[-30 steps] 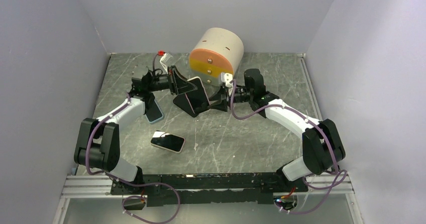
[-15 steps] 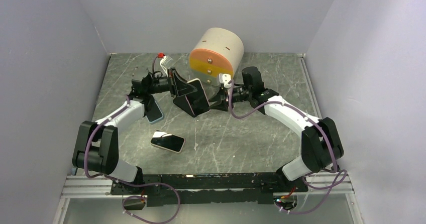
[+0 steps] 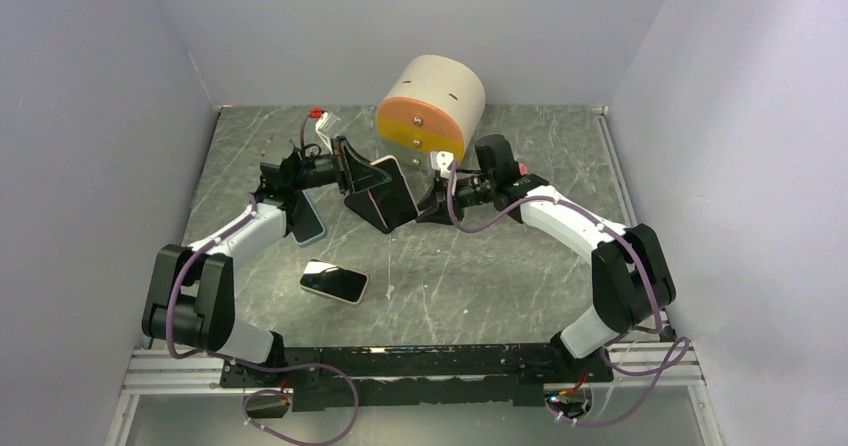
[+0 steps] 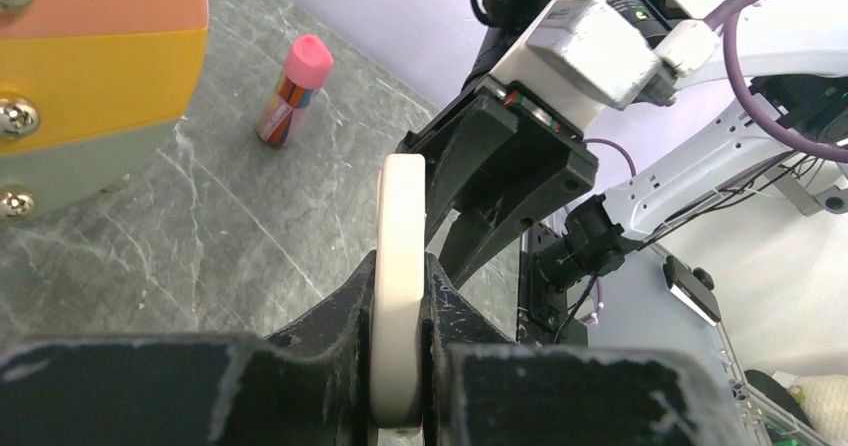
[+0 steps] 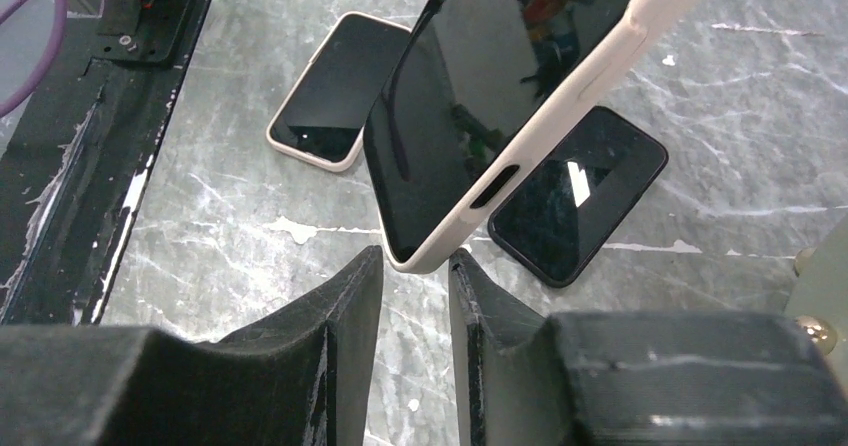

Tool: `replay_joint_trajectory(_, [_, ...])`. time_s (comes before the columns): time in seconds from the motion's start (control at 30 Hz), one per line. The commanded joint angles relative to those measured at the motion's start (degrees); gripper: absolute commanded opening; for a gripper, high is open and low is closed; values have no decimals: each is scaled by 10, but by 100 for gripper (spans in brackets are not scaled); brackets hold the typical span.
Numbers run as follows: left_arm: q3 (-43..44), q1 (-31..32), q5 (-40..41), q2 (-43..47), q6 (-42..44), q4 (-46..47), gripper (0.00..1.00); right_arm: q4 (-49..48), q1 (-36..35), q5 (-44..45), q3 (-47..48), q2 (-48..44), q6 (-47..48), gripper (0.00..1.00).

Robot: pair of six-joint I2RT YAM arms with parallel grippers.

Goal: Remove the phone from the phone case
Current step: Remove the phone case from the phone.

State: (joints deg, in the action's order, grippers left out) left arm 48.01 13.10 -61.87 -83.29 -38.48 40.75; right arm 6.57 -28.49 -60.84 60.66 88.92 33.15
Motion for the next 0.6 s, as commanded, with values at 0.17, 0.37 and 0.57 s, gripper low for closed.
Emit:
replay_joint_trajectory(0.17, [7, -1, -1, 30, -29, 97, 3, 8, -3, -36, 21, 2, 20, 30])
replay_joint_trajectory(0.37, [10, -1, -14, 26, -30, 94, 2, 1, -2, -38, 18, -5, 16, 28])
replay_joint_trajectory(0.57, [10, -1, -37, 13, -44, 119, 3, -2, -2, -46, 20, -10, 10, 27])
